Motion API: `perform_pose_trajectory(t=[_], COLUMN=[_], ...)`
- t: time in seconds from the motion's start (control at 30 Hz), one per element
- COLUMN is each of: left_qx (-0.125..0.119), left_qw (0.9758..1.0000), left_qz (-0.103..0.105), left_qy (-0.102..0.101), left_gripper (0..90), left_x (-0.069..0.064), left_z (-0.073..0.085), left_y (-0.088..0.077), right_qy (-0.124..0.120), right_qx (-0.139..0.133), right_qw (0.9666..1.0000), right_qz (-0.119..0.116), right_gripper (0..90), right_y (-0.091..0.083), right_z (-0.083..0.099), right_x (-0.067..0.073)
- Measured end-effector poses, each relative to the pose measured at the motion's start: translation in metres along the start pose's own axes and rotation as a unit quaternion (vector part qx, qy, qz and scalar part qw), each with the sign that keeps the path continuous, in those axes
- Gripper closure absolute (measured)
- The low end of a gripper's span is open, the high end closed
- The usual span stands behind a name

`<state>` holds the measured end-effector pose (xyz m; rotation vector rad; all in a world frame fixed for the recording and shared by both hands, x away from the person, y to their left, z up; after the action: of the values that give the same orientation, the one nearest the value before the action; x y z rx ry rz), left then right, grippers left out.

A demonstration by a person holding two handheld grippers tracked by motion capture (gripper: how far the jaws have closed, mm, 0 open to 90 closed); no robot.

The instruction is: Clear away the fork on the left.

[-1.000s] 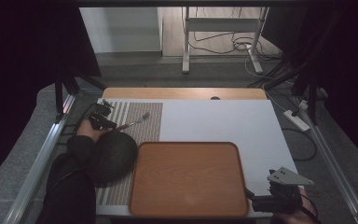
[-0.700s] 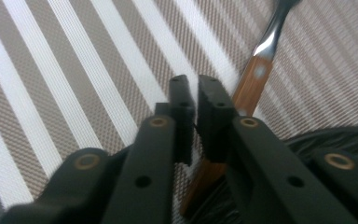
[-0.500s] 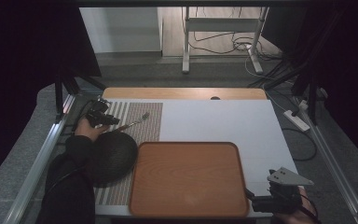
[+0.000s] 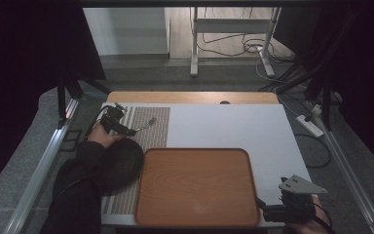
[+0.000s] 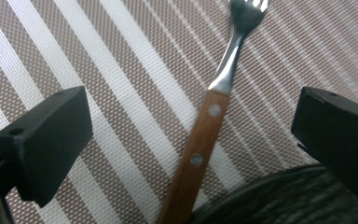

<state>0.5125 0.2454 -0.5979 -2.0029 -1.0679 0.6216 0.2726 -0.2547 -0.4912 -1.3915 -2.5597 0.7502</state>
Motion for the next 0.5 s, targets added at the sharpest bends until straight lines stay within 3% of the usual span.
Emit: perform_pose_trajectory(t=[0.1, 0.27, 0.47, 0.5], left_qx=[0.016, 0.006, -0.001, 0.001], left_qw=[0.9996, 0.9994, 0.9981, 0.9978], left_qz=[-0.016, 0.019, 0.037, 0.040], left_qy=[0.020, 0.029, 0.049, 0.053], left_gripper=[6.2, 32.6, 71.1, 72.6], left_x=[0.0035, 0.0019, -0.0002, -0.0006], left_z=[0.0061, 0.0085, 0.0055, 0.0053], left_y=[0.0023, 0.0009, -0.0006, -0.0007], right_qy=[0.000, -0.001, -0.001, -0.001], right_qx=[0.000, 0.001, 0.002, 0.002], right_qw=[1.0000, 1.0000, 1.0000, 1.0000], right_qz=[-0.001, -0.001, -0.002, -0.002], right_gripper=[0.0, 0.0, 0.0, 0.0], right_y=[0.0000, 0.0001, 0.0005, 0.0006], right_z=[0.0001, 0.0000, 0.0003, 0.0004], right_x=[0.0000, 0.0002, 0.0005, 0.0005])
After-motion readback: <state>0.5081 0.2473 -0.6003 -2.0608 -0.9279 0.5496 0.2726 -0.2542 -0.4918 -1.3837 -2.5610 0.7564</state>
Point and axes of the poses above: each handheld gripper's, and its own axes: y roughly forward along the jaws, z roughly out of its underside, x roughly to its left, the point moved 9 cm from there along y, roughly forward along the jaws, and after that the axes turned 11 degrees about -x, right-handed, at the moved point
